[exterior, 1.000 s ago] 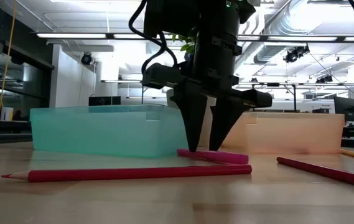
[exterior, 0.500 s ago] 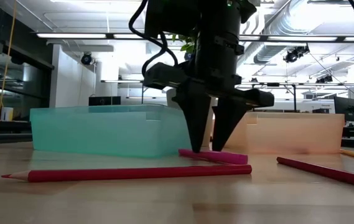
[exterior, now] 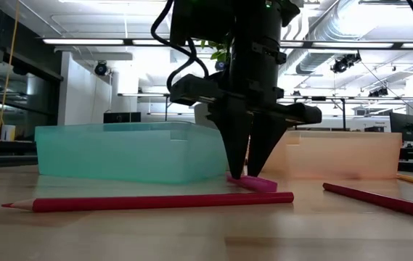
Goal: Sort pens & pencils
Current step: Put the pink pen into the orange bin
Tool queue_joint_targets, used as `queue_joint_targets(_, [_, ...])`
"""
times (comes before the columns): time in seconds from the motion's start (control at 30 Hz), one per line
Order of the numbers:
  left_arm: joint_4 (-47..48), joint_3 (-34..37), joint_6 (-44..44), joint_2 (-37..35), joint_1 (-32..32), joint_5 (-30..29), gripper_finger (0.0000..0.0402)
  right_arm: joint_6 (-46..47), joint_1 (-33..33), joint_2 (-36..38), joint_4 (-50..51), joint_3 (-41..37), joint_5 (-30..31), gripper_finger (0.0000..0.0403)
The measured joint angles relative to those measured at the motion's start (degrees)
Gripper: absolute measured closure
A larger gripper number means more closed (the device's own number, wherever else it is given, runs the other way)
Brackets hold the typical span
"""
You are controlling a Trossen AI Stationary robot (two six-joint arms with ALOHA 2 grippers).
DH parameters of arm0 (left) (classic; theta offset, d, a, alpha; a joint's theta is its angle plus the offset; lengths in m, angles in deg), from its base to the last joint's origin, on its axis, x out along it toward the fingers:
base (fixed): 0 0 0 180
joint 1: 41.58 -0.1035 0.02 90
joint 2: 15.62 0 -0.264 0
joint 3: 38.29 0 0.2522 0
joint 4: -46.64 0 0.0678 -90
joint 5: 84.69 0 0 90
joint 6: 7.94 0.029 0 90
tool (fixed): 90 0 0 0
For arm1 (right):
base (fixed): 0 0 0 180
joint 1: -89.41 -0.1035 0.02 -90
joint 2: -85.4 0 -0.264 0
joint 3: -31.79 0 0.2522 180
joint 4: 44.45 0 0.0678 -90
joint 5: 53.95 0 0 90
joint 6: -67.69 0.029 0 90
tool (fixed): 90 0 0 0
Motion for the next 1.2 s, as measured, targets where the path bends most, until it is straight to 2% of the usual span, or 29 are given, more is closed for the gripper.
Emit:
queue_joint_targets(0.17, [0.00, -0.01, -0.09, 0.02, 0.00, 0.00, 0.0268, -0.03, 0.02, 0.00, -0.02, 0.00, -0.04, 0.0340])
queue_joint_targets(0.83, [0.00, -0.01, -0.17, 0.00, 0.01, 0.00, 0.0268, -2.17, 0.11, 0.00, 0.50, -0.04, -1.79, 0.0345])
queue_joint_targets(1.2, [0.00, 0.01, -0.17, 0.00, 0.01, 0.01, 0.0268, -3.42, 0.11, 0.04, 0.17, -0.04, -1.51, 0.0382])
